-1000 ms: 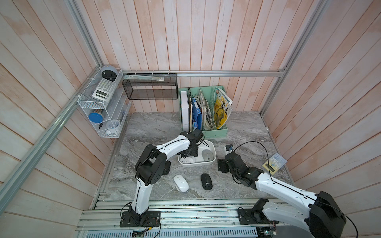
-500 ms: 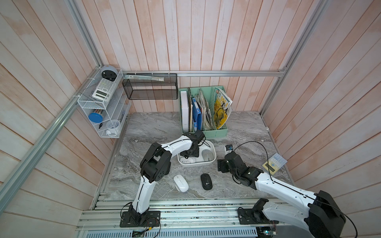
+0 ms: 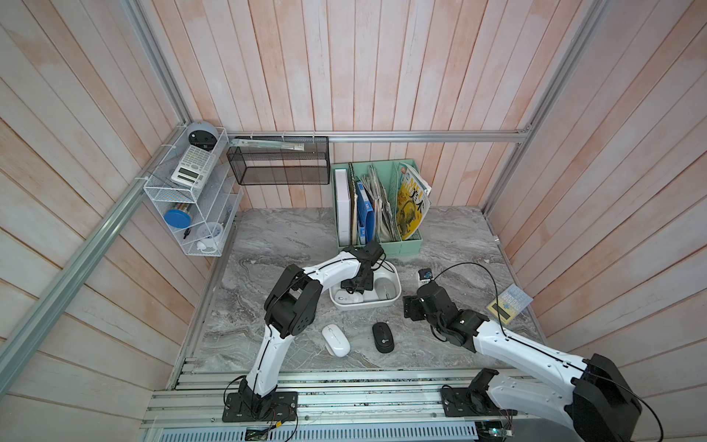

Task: Take out the mouse from the storage box
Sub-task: Pick up the mouse from the storage box.

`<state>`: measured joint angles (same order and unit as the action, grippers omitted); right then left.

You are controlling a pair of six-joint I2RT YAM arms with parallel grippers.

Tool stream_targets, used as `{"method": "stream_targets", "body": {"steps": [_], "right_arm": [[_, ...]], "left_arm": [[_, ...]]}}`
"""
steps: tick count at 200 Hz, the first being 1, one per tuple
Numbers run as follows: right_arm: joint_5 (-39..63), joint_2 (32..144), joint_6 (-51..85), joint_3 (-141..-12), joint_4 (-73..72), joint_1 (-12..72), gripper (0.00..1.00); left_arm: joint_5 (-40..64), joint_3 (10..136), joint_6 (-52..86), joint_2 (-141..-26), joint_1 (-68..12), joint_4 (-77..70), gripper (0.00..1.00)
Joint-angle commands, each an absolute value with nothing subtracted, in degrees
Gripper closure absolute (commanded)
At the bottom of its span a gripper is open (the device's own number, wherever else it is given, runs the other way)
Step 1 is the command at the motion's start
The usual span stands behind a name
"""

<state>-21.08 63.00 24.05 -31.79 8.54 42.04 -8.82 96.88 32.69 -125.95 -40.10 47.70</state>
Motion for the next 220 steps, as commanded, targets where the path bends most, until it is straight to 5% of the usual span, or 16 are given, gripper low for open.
{"method": "stream_targets", "body": {"steps": [1, 220], "right_arm": [[-21.19, 63.09, 25.02, -31.18, 7.66, 41.67, 0.15], [-21.69, 63.79, 25.16, -31.13, 7.37, 41.67, 0.15]], "left_arm": [[-9.00, 97.65, 33.42, -127.68, -40.24, 47.55, 0.39], [-15.86, 99.26, 34.58, -113.96, -42.86, 51.19, 0.46]]}}
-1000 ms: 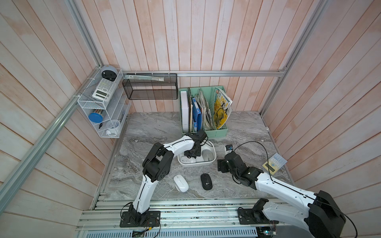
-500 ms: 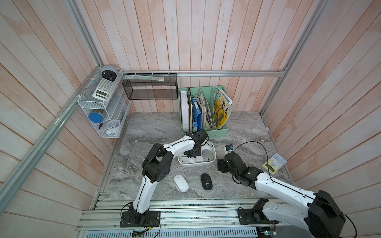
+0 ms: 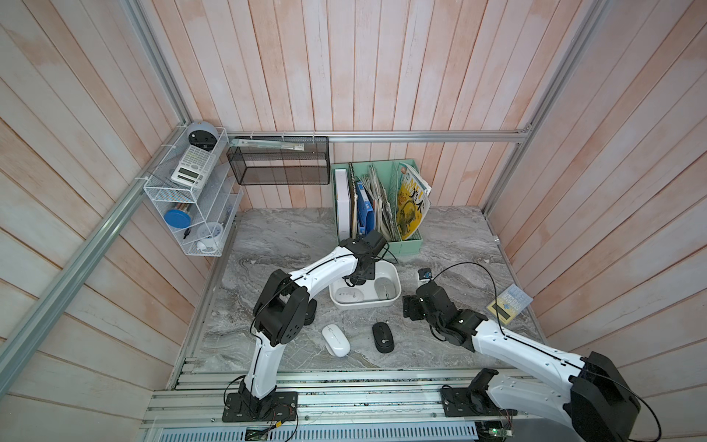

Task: Take out the mouse from the storage box
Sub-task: Pick up the mouse from the storage box, then place the mouse at the center of the board.

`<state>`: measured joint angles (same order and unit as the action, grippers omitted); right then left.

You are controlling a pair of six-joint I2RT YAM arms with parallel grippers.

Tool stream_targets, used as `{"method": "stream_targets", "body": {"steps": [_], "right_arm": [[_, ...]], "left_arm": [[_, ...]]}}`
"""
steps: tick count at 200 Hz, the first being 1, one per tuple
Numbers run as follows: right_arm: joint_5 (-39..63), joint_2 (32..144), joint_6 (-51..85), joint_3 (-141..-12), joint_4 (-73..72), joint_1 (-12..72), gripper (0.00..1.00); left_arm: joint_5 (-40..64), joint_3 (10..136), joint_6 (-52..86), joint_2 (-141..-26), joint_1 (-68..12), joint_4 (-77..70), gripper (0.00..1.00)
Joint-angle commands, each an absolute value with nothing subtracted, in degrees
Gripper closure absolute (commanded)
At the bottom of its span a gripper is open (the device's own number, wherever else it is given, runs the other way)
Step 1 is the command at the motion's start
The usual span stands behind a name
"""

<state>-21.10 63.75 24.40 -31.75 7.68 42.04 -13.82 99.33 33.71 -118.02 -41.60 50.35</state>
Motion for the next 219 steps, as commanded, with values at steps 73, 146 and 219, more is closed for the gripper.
{"method": "stream_targets", "body": {"steps": [73, 146, 219], "right_arm": [[-23.17, 62.17, 25.31, -30.69, 7.73, 41.73, 0.15], [-23.65, 61.79, 25.40, -31.01, 8.26, 41.66, 0.15], [-24.13, 60.91, 25.45, -30.49, 8.33, 41.67, 0.15]], "left_arm": [[-17.05, 86.16, 40.83, -101.06, -49.24, 53.30, 0.46], [-15.90, 71.64, 53.08, -94.38, -59.79, 51.70, 0.46], [-15.34, 67.84, 60.57, -98.59, -65.13, 46.60, 0.46]]}}
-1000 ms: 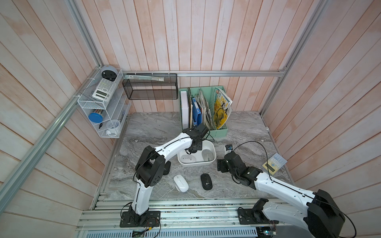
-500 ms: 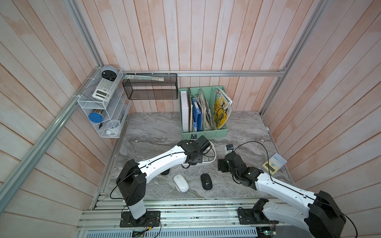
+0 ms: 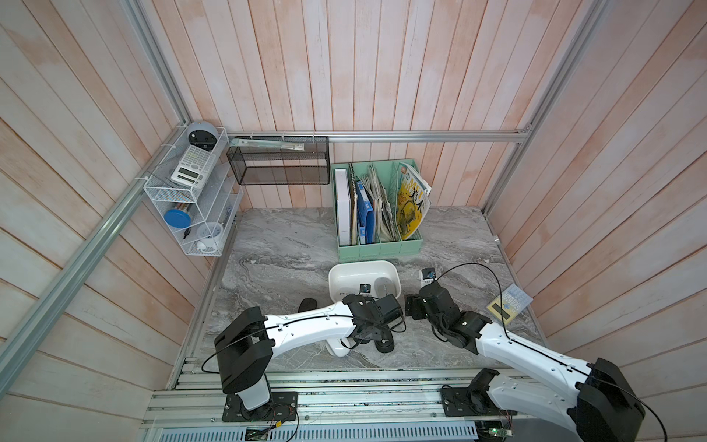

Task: Take out the mouse from the storage box
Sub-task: Place the mouse at the center of the board.

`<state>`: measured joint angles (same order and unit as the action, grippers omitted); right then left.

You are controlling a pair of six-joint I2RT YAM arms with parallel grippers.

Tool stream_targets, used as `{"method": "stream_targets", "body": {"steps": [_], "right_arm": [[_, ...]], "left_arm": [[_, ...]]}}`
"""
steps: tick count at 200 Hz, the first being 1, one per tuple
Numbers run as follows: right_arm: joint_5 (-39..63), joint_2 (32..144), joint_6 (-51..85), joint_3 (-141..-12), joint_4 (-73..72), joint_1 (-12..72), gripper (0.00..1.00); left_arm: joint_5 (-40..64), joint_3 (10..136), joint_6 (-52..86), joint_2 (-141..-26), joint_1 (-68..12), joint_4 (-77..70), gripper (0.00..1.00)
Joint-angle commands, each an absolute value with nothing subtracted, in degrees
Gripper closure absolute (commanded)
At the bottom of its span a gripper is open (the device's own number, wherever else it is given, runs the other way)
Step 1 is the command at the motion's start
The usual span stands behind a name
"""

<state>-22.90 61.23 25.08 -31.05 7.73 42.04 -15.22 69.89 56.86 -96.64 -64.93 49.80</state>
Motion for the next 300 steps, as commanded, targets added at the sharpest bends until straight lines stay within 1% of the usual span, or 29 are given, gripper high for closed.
{"method": "stream_targets", "body": {"steps": [1, 50, 86, 146, 175, 191, 212, 259, 300], "right_arm": [[-24.10, 60.91, 25.43, -30.49, 8.34, 41.67, 0.15], [-24.12, 61.09, 25.41, -30.49, 8.26, 41.73, 0.15], [-24.15, 61.41, 25.32, -30.43, 8.02, 41.70, 0.15], [-23.80, 62.37, 25.31, -30.76, 7.91, 41.67, 0.15], [-23.64, 62.32, 25.31, -30.67, 7.71, 41.70, 0.15], [-23.57, 62.40, 25.31, -30.67, 7.63, 41.71, 0.15], [-23.48, 62.66, 25.32, -30.75, 7.47, 41.67, 0.15], [-23.20, 63.27, 25.31, -30.93, 7.38, 41.66, 0.15], [-23.48, 63.43, 25.08, -30.94, 7.29, 41.66, 0.15]], "left_arm": [[-15.32, 67.80, 60.65, -98.60, -65.13, 46.55, 0.46], [-13.58, 66.73, 61.52, -101.59, -65.13, 43.63, 0.46], [-15.20, 65.85, 61.96, -103.63, -65.34, 43.94, 0.47], [-14.51, 66.18, 61.31, -105.52, -65.30, 42.79, 0.47], [-14.63, 66.27, 61.07, -105.15, -65.30, 42.63, 0.42], [-15.17, 66.19, 61.00, -104.41, -65.30, 42.76, 0.36], [-15.47, 66.09, 61.00, -103.60, -65.30, 43.03, 0.34], [-17.46, 64.97, 61.42, -101.61, -65.30, 43.42, 0.25], [-18.87, 64.29, 60.67, -98.29, -65.30, 42.41, 0.22]]}}
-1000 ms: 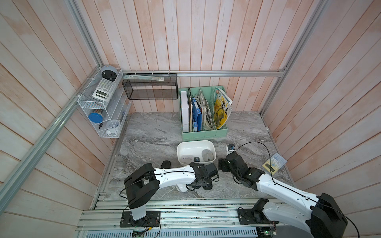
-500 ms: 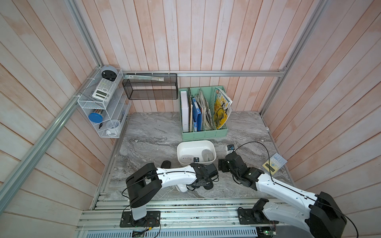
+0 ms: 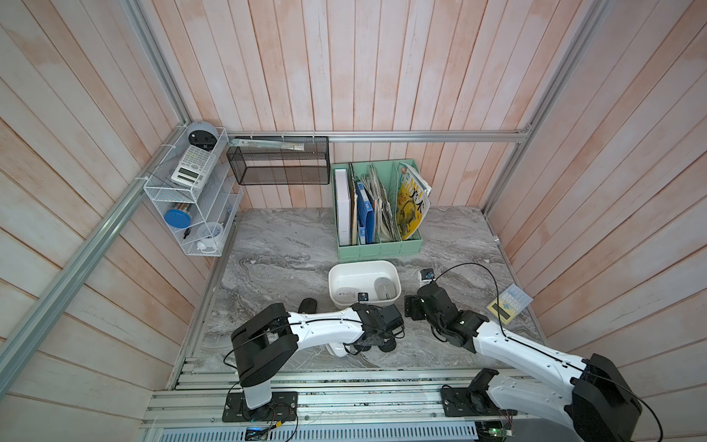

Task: Take out the mouse from the storage box
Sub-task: Place the mouse at the center of the board.

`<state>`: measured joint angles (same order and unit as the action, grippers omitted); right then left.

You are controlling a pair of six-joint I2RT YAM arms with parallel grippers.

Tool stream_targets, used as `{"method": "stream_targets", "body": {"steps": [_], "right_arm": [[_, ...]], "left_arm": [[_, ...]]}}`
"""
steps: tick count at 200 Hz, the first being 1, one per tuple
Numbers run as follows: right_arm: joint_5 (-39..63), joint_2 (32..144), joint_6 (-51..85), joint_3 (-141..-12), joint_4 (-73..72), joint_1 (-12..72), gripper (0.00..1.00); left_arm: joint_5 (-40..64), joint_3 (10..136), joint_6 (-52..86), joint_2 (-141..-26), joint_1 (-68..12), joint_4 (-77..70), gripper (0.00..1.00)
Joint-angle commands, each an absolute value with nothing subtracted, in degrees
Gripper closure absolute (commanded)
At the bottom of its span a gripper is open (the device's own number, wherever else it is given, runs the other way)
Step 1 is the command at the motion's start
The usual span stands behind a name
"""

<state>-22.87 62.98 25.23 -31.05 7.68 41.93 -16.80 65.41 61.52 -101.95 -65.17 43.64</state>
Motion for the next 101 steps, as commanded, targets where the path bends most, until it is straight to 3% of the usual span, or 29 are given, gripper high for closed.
{"method": "stream_targets", "body": {"steps": [1, 79, 101], "right_arm": [[-23.52, 63.40, 25.11, -30.94, 7.29, 41.70, 0.15], [-16.76, 63.94, 22.38, -36.16, 9.75, 42.94, 0.15], [-14.82, 68.94, 24.49, -41.35, 12.20, 43.62, 0.15]], "left_arm": [[-18.88, 64.22, 60.62, -98.10, -65.30, 42.30, 0.22], [-27.64, 52.82, 54.92, -73.83, -60.63, 40.29, 0.15], [-32.94, 46.17, 51.55, -63.14, -57.44, 40.67, 0.07]]}}
